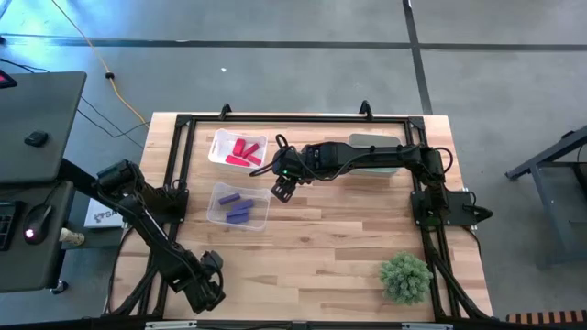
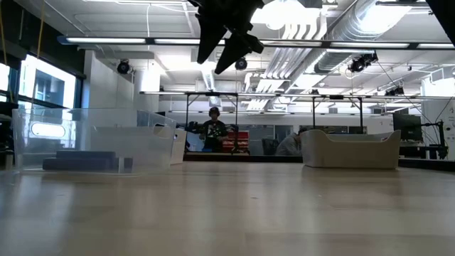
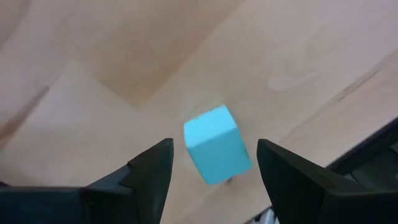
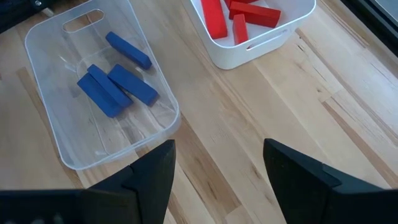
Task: Sort & place blocks by color
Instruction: Put the light blue block into the grey bin
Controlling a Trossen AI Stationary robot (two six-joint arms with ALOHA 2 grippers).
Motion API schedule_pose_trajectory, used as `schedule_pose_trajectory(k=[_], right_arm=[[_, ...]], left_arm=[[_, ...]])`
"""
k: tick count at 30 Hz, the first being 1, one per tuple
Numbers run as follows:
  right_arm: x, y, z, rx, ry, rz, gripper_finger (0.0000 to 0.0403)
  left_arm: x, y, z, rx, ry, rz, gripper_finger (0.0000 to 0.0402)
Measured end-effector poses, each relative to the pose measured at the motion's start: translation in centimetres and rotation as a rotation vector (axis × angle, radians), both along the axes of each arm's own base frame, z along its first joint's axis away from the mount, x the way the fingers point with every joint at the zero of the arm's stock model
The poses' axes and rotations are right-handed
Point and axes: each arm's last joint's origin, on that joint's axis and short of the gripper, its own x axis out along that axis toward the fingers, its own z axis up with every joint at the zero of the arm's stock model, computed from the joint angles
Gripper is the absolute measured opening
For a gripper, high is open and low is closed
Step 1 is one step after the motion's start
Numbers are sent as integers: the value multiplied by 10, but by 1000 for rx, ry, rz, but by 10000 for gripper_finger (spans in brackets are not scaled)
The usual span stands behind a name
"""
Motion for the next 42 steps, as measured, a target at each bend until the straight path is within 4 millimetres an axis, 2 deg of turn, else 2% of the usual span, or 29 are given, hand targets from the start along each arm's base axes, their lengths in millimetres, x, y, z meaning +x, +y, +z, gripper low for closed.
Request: schedule_pose_trajectory(k=[7, 15, 21, 31, 42], right_arm=[[-1, 2, 0, 0, 7, 5, 233], [-1, 6, -1, -11, 16, 8, 233], [-2, 7, -1, -13, 25, 10, 233], [-3, 7, -2, -10, 33, 4, 233], [-3, 8, -2, 9, 32, 14, 233]], left_arm=[[2, -5, -8, -20, 28, 77, 222], [5, -8, -19, -10, 48, 90, 220], [4, -10, -21, -11, 49, 84, 191], [4, -10, -21, -9, 34, -4, 113], [7, -8, -14, 5, -34, -146, 113]])
